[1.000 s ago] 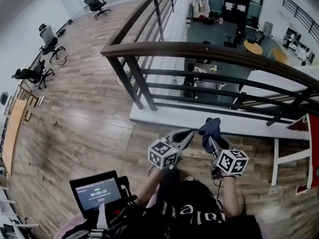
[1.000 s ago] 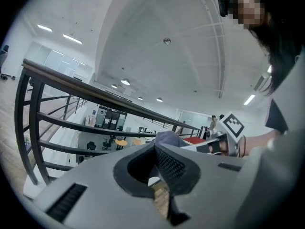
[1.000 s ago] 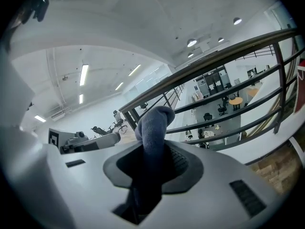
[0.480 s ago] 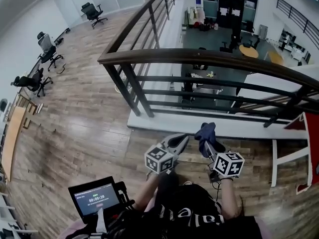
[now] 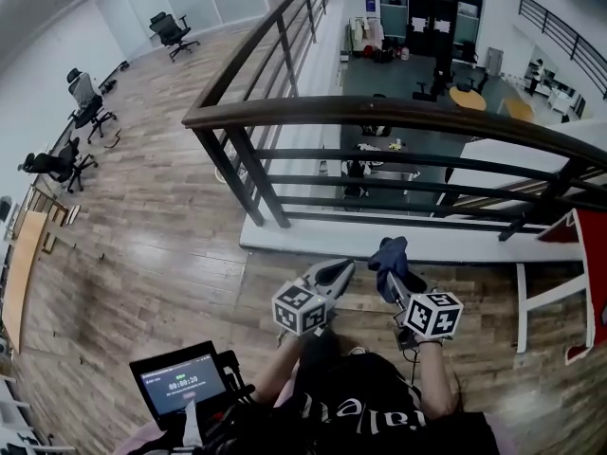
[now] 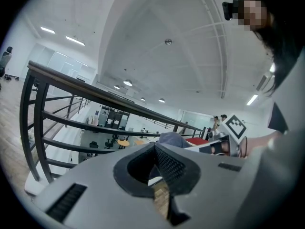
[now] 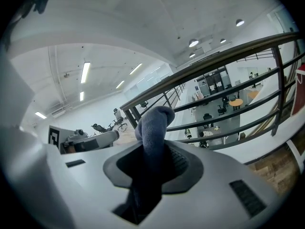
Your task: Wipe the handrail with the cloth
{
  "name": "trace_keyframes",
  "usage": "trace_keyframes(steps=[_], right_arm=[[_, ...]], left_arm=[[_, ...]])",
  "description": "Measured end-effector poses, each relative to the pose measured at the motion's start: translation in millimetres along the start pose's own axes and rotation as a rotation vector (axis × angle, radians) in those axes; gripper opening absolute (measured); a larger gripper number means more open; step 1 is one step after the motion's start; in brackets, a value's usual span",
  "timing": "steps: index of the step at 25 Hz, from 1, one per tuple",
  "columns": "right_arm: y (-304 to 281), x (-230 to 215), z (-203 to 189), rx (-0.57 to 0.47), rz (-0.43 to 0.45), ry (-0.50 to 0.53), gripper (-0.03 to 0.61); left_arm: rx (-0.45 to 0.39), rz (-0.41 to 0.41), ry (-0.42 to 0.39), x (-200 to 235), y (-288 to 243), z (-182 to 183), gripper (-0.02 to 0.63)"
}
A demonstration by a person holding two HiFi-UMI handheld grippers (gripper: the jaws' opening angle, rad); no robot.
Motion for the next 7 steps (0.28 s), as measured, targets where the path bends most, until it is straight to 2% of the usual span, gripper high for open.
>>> trace_keyframes(steps=[7], right_arm=[[-0.2,-0.2,-9.1,0.008,-0.013,-0.006,0.098]], left_arm=[[0.015,-0.002,0.004,1.8,4.2,-7.6,0.000]])
Point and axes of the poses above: the fingertips, and each gripper's own axes: y backward along the fingers, x to its left, z out of its top, the point moved 5 cm from there along y, backward along the fingers, and after that the axes turned 1 degree about y, right-handed, at the moved point
